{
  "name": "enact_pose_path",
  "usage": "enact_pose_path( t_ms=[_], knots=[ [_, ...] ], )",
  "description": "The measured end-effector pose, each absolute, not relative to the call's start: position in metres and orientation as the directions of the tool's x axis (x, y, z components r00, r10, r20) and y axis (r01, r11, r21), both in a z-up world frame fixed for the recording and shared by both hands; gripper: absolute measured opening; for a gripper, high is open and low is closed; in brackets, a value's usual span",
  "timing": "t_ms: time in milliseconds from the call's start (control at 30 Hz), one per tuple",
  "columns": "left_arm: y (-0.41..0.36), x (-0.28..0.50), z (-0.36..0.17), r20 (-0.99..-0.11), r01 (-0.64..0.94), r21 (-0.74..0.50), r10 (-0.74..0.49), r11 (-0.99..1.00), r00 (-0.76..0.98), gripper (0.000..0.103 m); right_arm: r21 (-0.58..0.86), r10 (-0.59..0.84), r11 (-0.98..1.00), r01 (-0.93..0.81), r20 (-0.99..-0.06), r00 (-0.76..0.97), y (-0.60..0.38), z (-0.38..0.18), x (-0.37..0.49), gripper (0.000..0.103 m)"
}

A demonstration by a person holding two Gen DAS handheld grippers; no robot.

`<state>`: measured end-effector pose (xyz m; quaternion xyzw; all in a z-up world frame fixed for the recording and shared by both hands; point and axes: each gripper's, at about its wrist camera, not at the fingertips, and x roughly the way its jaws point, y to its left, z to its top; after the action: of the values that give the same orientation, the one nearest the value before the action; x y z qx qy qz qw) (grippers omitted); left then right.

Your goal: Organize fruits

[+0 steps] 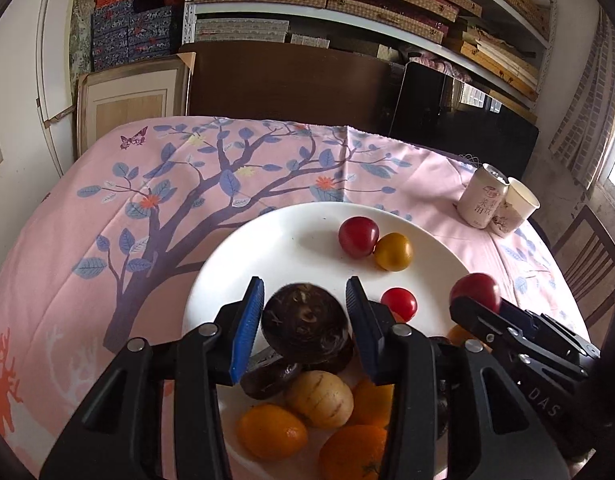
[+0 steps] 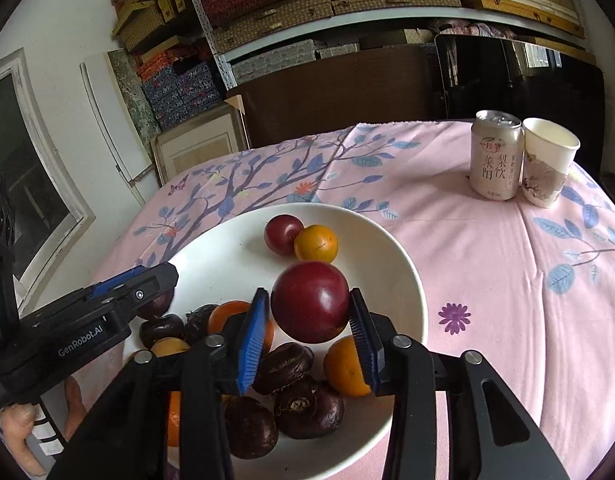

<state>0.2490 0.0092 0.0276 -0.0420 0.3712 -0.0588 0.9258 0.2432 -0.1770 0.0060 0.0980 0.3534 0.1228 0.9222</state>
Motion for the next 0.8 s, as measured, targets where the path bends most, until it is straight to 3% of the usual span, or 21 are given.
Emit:
enact_pose_path(
  t_ms=[67,267,667,800],
  knots=[
    [0.010,0.249,0.026,-0.681,0.072,-0.118,-0.134,0.990,0.720,0.053,0.263,0.294,0.951,-0.160,-0.622,0.725,-0.177,0.004,0.242,0.062],
    [0.018,0.229,0.040,-0.650,0.064,-0.137,-0.139,0.988,0.747,0.070,0.288,0.289,0.947,-0.143,-0.563,0.774,-0.192,0.023,0.218,0.068],
    [0.025,0.133,0.015,-0.647,0.058,-0.109,-0.115,0.992,0.754,0.076,0.192,0.254,0.965,-0.178,-0.522,0.815,-0.184,0.020,0.121,0.075],
    [0.018,0.104,0.011,-0.630,0.054,-0.054,-0.076,0.997,0.773,0.086,0.128,0.226,0.974,-0.187,-0.507,0.832,-0.176,0.016,0.090,0.082]
  ],
)
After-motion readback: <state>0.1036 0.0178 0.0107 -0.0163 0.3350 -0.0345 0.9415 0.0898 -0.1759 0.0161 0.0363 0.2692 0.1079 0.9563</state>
